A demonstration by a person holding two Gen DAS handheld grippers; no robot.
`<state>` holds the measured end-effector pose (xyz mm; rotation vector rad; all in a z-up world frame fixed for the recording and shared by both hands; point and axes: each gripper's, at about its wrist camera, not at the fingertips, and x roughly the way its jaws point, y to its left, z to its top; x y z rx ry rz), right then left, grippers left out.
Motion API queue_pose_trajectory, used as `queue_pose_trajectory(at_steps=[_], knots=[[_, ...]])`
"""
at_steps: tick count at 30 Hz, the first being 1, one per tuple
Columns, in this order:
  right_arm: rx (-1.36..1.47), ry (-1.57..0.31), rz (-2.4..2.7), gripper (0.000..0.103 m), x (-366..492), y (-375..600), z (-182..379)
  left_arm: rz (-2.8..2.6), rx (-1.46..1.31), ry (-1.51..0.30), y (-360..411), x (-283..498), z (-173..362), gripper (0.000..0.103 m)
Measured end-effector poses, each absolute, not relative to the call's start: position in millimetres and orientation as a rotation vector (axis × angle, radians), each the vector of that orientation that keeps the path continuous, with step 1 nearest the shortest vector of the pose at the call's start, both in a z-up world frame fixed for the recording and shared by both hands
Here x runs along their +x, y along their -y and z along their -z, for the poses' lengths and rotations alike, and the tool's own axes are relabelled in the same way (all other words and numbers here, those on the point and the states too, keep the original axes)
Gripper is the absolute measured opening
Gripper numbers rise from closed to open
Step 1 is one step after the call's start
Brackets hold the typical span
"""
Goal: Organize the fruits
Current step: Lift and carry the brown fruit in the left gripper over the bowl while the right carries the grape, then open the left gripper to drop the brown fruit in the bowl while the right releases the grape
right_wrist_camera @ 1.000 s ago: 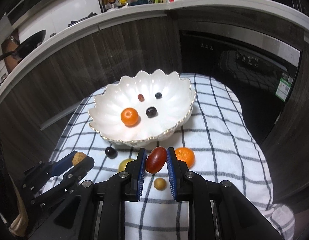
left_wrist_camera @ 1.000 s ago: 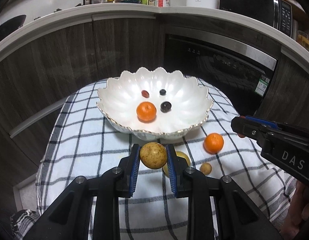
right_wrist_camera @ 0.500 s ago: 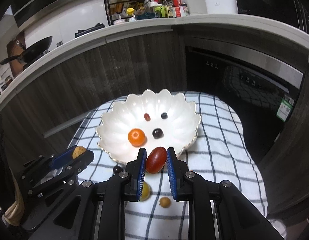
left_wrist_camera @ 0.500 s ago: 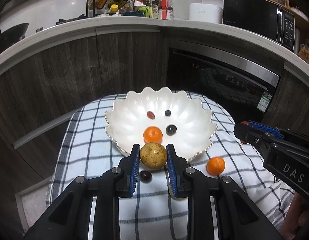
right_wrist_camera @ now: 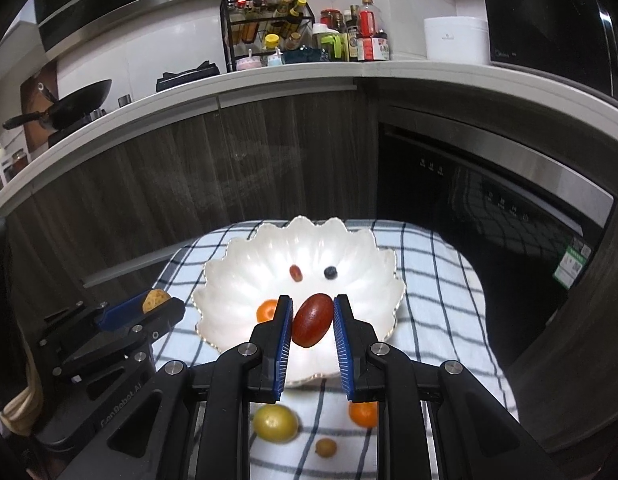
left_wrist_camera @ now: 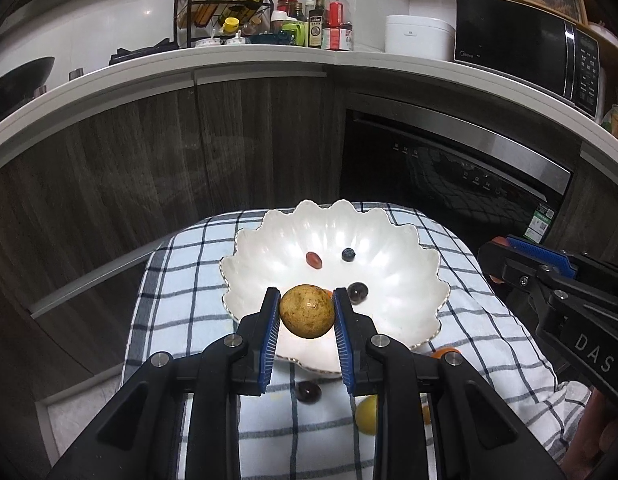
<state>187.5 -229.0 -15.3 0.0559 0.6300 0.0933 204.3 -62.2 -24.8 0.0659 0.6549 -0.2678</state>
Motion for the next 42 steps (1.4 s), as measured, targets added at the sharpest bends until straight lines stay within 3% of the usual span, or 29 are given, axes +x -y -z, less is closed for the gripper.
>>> queue_pose_trajectory(at_steps=[42], knots=[[0.008, -0.778, -0.024, 0.022, 270.1, 233.1, 80.4, 0.216, 0.086, -0.797, 55.4, 288.1, 79.2, 0.027]])
